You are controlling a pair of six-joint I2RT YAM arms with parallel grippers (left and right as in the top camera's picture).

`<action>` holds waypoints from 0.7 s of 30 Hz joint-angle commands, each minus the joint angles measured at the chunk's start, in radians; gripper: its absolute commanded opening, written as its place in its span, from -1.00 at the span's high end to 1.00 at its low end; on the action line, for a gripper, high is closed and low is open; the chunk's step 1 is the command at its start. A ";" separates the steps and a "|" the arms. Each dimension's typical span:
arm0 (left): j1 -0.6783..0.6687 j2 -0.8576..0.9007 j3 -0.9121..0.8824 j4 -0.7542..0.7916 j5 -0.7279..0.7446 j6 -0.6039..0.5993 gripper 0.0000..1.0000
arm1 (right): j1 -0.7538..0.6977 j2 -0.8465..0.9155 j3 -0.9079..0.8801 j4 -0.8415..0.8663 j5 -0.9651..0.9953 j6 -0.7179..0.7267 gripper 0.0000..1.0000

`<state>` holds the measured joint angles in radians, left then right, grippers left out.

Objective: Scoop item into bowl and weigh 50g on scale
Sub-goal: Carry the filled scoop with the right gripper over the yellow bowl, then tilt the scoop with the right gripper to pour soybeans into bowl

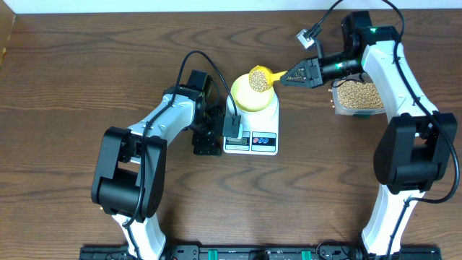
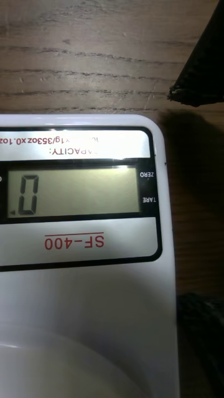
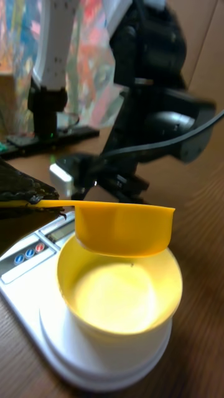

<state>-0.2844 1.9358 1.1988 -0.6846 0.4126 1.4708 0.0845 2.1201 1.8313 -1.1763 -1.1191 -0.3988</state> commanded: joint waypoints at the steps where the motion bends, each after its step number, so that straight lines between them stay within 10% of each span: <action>1: -0.009 0.012 -0.011 -0.006 0.020 0.014 -0.96 | 0.023 0.003 -0.003 0.024 0.072 0.021 0.97; 21: -0.009 0.011 -0.011 -0.006 0.020 0.014 -0.95 | 0.074 0.003 -0.003 0.163 0.275 0.022 0.98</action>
<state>-0.2844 1.9358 1.1988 -0.6846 0.4126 1.4708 0.1501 2.1201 1.8309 -1.0313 -0.8429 -0.3824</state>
